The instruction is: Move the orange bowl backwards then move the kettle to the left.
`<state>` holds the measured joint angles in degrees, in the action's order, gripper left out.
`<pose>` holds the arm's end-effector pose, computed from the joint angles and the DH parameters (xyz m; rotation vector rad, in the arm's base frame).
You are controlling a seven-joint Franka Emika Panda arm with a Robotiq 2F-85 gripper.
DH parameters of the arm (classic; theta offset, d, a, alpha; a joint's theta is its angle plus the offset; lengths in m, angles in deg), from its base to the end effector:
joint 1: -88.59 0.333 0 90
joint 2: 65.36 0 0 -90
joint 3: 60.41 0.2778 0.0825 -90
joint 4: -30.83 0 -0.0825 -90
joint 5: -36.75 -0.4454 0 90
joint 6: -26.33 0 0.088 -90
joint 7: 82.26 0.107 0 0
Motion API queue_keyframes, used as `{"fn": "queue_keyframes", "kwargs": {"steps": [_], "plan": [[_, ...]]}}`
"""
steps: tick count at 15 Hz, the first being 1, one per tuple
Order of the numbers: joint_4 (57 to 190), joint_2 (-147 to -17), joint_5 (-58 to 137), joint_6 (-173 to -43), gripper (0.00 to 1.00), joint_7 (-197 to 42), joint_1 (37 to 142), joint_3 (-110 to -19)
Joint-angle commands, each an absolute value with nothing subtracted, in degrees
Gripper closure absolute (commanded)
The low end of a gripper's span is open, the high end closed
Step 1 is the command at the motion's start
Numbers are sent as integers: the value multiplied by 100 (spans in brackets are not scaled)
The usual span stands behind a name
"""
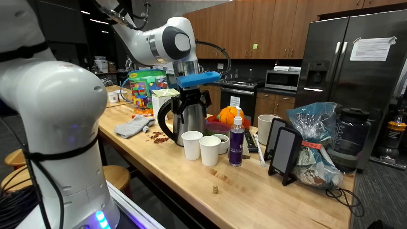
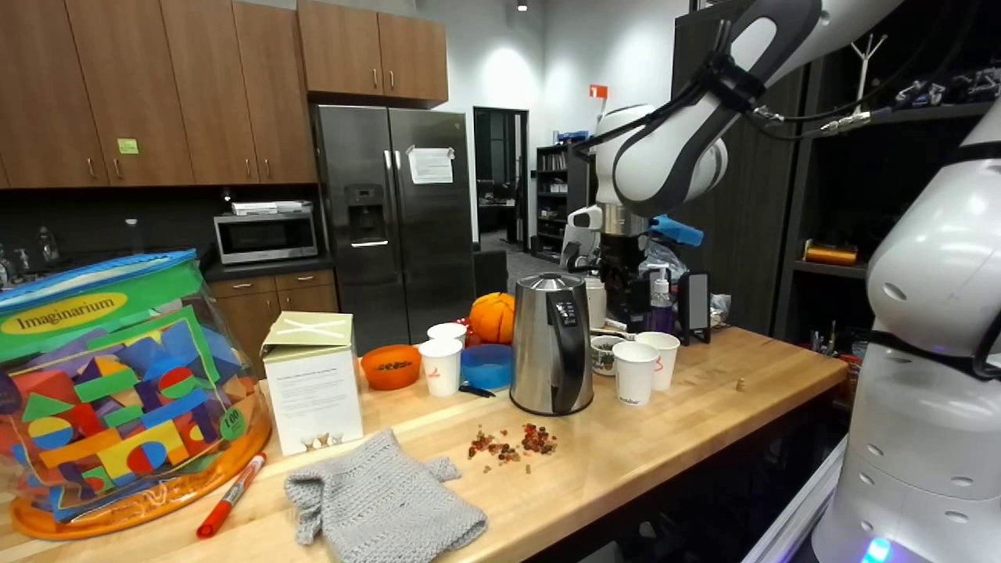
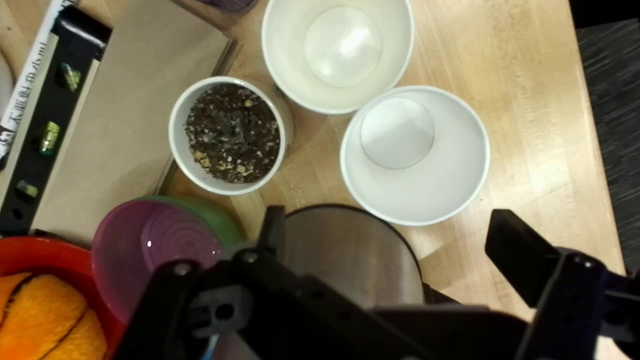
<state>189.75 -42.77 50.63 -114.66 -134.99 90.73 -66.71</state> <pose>0.4322 -0.0243 0.2556 2.6049 1.4858 0.0256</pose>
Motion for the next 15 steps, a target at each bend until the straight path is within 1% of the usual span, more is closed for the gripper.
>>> {"fn": "queue_keyframes", "kwargs": {"steps": [1, 9, 15], "plan": [[18971, -4337, 4937, -11941, 0, -13567, 9092, -6778], [18983, -4680, 4114, -13046, 0, -14397, 9508, -7140], [18984, -4835, 3316, -13315, 0, -15260, 9911, -7389]]}}
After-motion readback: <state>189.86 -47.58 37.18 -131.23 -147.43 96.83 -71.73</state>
